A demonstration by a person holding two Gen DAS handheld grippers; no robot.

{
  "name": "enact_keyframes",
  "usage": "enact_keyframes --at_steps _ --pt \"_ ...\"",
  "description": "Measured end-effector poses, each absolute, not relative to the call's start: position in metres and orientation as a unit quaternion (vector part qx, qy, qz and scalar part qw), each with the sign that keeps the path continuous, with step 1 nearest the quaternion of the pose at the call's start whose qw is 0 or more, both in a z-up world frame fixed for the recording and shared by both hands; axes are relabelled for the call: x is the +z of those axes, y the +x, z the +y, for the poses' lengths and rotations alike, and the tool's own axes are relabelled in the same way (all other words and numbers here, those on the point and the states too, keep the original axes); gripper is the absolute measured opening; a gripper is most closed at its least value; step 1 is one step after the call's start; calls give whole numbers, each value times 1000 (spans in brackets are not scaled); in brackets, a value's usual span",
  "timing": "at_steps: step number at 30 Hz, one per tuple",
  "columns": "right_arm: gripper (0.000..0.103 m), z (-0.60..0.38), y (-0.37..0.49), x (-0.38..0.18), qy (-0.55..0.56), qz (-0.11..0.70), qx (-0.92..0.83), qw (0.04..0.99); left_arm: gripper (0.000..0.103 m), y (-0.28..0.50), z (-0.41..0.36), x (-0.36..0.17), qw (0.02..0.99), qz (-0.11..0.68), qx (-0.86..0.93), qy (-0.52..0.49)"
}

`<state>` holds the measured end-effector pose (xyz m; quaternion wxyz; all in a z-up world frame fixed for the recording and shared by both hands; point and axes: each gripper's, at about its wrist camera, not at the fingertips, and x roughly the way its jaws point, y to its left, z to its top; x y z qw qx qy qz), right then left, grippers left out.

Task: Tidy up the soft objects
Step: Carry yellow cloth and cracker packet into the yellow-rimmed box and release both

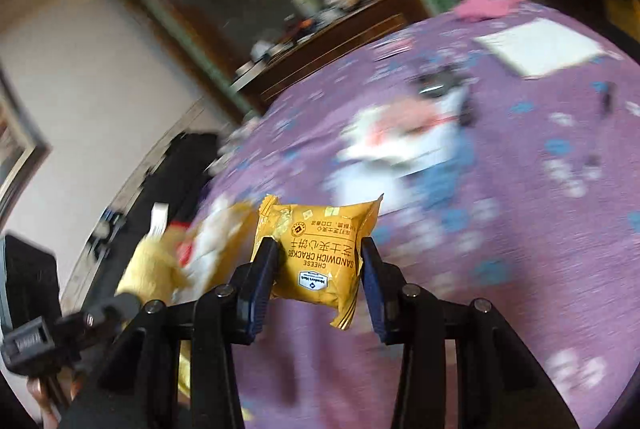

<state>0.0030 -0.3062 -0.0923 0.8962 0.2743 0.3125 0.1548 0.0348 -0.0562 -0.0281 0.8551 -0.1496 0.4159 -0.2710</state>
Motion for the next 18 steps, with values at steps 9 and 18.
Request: enact_keyframes --at_steps 9,18 --pt "41 -205 14 -80 220 349 245 877 39 31 40 -34 862 422 -219 -177" --pt "41 -140 31 -76 168 380 256 873 39 40 92 -51 874 429 -173 -150"
